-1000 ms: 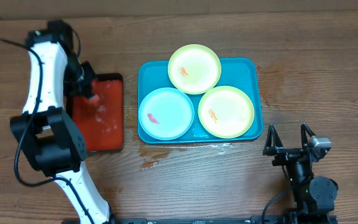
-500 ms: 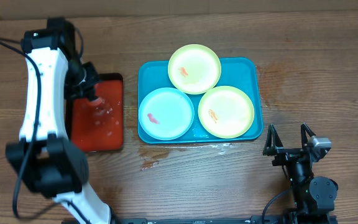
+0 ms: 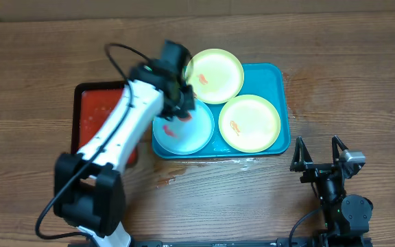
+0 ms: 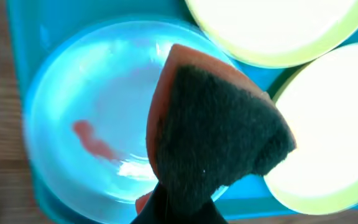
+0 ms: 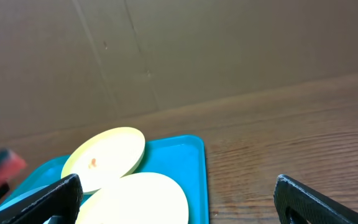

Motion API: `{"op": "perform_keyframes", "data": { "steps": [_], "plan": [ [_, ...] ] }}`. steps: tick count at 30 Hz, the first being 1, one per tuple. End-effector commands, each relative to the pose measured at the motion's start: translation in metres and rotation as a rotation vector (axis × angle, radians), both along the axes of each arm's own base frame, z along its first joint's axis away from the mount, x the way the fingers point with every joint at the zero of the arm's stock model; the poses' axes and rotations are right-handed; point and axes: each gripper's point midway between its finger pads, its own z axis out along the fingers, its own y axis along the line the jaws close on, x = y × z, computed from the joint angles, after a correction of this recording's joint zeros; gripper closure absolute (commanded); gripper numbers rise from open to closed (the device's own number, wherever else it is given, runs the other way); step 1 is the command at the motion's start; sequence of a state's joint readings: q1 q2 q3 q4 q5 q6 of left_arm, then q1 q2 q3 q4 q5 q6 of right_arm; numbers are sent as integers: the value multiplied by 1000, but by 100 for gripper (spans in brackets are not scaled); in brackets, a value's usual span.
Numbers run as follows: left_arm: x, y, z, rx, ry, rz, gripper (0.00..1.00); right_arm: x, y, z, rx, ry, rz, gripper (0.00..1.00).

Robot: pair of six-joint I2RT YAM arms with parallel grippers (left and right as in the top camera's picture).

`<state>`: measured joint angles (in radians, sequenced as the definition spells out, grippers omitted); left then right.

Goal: Clean dirty plates on tray and stack at the side
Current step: 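Move the sponge with the left gripper onto the light-blue plate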

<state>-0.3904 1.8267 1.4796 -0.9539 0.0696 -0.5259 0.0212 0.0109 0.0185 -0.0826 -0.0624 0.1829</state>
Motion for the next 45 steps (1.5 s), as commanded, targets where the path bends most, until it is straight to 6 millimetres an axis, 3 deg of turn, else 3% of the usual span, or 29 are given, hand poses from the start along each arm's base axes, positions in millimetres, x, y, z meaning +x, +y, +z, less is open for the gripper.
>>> {"op": "perform_keyframes", "data": {
  "steps": [1, 5, 10, 11, 13, 18, 22, 26, 29, 31, 34, 37, 41, 45],
  "plan": [
    [-6, 1, -32, 19, -1, 93, 96, 0, -1, -3, 0, 0, -6, 0],
    [-14, 0, -55, 16, 2, 98, 96, 0, -1, -3, 0, 0, -6, 0],
    [-14, 0, -70, 2, -20, 117, 92, 0, -1, -3, 0, 0, -6, 0],
    [-13, 0, -72, -1, -25, 117, 87, 0, -1, -3, 0, 0, -6, 0],
    [-14, 0, -74, -2, -25, 117, 56, 0, -1, -3, 0, 0, -6, 0],
    [-14, 2, -72, 10, -25, 86, 46, 0, -1, -3, 0, 0, -6, 0],
    [-1, 14, -46, 5, -40, 120, 43, 0, -1, -3, 0, 0, -6, 0],
    [32, 37, 17, -31, -133, 196, 41, 0, -1, -3, 0, 0, -6, 0],
    [52, 58, 55, -54, -214, 248, 30, 0, -1, -3, 0, 0, -6, 0],
    [60, 70, 70, -62, -245, 280, 15, 0, -1, -3, 0, 0, -6, 0],
    [65, 86, 74, -61, -257, 317, 0, 1, -4, 3, -3, -25, -25, 0],
    [63, 91, 69, -53, -238, 328, 0, 0, -4, 13, -1, -66, -25, 0],
    [57, 92, 65, -43, -210, 328, 0, 1, -4, -2, -4, -3, -25, 0],
    [56, 92, 65, -42, -208, 328, 0, 1, -4, -3, -4, 1, -25, 0]
  ]
}}
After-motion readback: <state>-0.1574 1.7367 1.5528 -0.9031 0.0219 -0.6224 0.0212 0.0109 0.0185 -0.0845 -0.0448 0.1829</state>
